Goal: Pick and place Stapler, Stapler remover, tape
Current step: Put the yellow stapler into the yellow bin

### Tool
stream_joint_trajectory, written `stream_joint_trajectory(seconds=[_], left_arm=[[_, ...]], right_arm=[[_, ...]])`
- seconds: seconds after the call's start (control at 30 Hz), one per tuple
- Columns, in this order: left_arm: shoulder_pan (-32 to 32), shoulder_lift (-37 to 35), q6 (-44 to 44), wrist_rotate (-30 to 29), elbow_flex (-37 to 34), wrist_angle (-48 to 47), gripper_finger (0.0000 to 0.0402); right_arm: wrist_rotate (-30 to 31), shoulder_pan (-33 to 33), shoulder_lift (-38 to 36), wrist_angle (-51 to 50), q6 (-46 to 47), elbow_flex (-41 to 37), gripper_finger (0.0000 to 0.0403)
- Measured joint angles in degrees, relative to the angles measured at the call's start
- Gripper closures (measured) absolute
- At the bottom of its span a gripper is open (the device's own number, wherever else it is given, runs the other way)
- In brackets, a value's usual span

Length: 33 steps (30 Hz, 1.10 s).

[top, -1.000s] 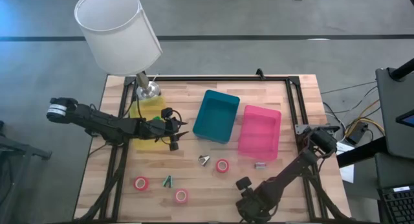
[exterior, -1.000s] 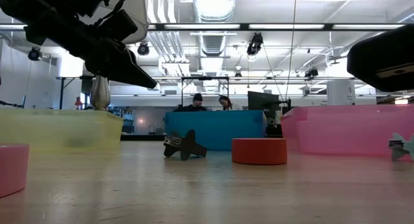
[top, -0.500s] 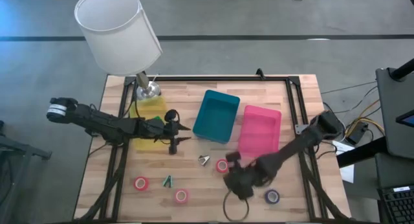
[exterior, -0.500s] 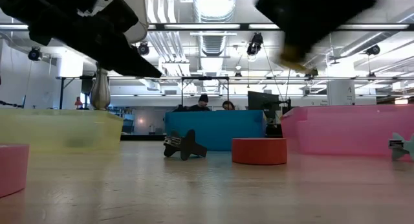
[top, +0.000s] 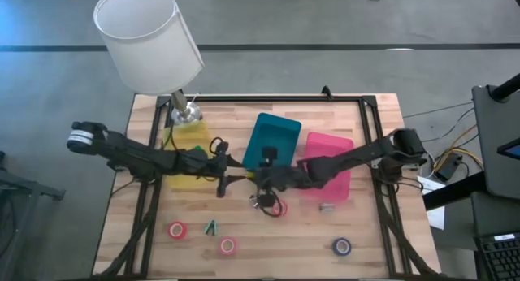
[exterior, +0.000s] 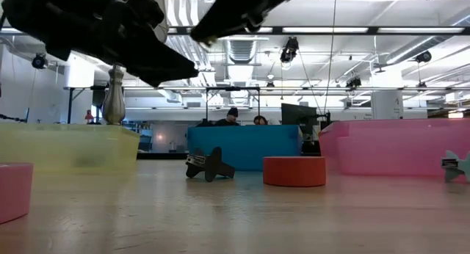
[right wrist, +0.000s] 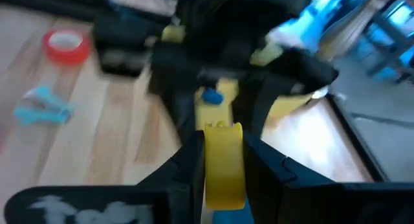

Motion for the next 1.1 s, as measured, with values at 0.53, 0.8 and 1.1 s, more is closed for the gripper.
stream_joint_trajectory(seconds=[0.53,0.8,1.1], left_arm=[[0.04,4.51,-2.0,-6.67,0.27,4.14,0.0223],[-0.05,4.47,-3.61,-1.76,0.26,3.85,0.0223],[-0.16,4.47,-4.39,-1.06,0.13,3.68,0.0223]], right_arm=[[-8.72,-4.1,2.92,2.48,8.96,-0.96,0.0319],[-9.85,-4.03,3.35,2.55,7.19,-0.96,0.0327],[-9.48,-4.14,3.35,2.57,6.17,-0.98,0.0318]])
